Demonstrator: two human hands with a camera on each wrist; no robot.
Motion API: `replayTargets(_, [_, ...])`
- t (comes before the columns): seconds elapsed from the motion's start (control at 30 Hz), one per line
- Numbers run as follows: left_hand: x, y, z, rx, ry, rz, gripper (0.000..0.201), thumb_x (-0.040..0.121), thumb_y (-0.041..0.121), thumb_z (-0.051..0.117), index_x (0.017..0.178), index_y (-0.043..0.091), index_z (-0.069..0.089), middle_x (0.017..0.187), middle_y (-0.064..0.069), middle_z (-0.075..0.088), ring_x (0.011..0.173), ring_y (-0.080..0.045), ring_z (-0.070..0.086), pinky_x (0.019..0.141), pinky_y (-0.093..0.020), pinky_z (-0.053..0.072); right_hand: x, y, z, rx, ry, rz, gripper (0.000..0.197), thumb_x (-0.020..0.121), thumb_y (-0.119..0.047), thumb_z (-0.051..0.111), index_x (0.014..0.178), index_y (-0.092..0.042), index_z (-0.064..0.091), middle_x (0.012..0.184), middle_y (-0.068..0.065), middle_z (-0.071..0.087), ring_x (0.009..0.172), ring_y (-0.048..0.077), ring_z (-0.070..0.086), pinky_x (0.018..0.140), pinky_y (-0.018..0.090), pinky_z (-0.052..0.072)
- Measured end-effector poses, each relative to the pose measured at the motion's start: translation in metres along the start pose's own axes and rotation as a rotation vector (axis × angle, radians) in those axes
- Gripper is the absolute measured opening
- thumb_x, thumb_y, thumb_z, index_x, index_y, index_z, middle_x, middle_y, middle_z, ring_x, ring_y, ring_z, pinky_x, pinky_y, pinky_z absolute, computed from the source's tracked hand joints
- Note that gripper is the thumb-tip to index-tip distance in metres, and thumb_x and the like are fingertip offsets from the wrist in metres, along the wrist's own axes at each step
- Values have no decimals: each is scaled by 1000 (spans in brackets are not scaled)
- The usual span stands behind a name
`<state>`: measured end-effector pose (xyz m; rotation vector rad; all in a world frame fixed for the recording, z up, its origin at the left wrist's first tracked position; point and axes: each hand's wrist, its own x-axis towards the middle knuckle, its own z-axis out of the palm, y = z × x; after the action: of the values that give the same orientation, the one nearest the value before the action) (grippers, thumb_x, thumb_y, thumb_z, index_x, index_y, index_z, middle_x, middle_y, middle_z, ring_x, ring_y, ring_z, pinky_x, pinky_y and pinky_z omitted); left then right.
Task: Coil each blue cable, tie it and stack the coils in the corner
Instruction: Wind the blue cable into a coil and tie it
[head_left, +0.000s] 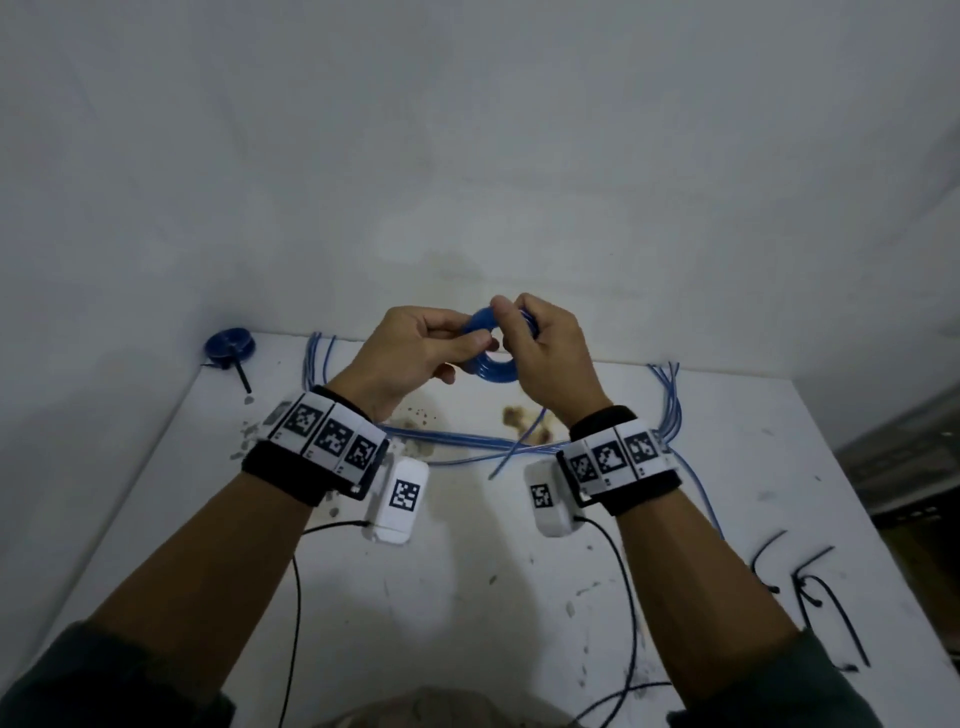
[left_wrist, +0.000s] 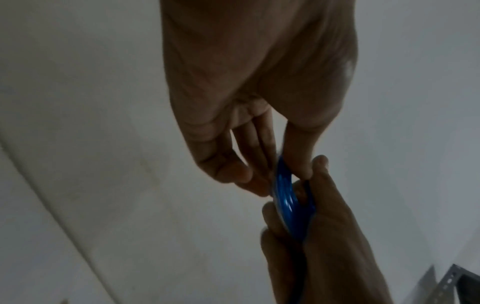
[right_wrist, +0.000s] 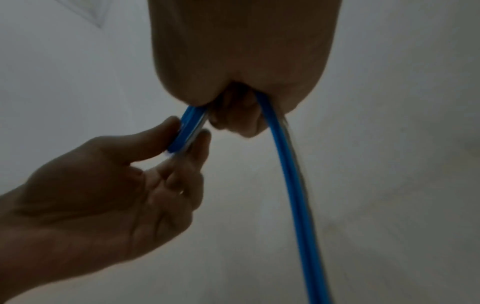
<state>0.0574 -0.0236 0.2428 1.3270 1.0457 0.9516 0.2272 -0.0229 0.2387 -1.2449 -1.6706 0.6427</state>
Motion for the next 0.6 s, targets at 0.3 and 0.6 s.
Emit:
replayTargets(0.3, [2, 1, 21, -163, 199, 120, 8, 88, 9, 69, 93, 9, 76, 82, -7, 76, 76, -15, 66, 69, -25, 50, -14, -6, 25, 288, 395, 126, 42, 105, -26, 44, 69, -5, 46, 63, 5, 45, 58, 11, 40, 54, 23, 35])
replayTargets(0.6, [0, 4, -1, 41, 14, 67, 18, 90, 13, 67, 107, 10, 74, 94, -9, 76, 83, -15, 70, 75, -33, 55, -8, 2, 3, -27, 3, -20, 31, 104, -24, 44, 74, -16, 47, 63, 12, 53, 57, 24, 46, 55, 34, 38])
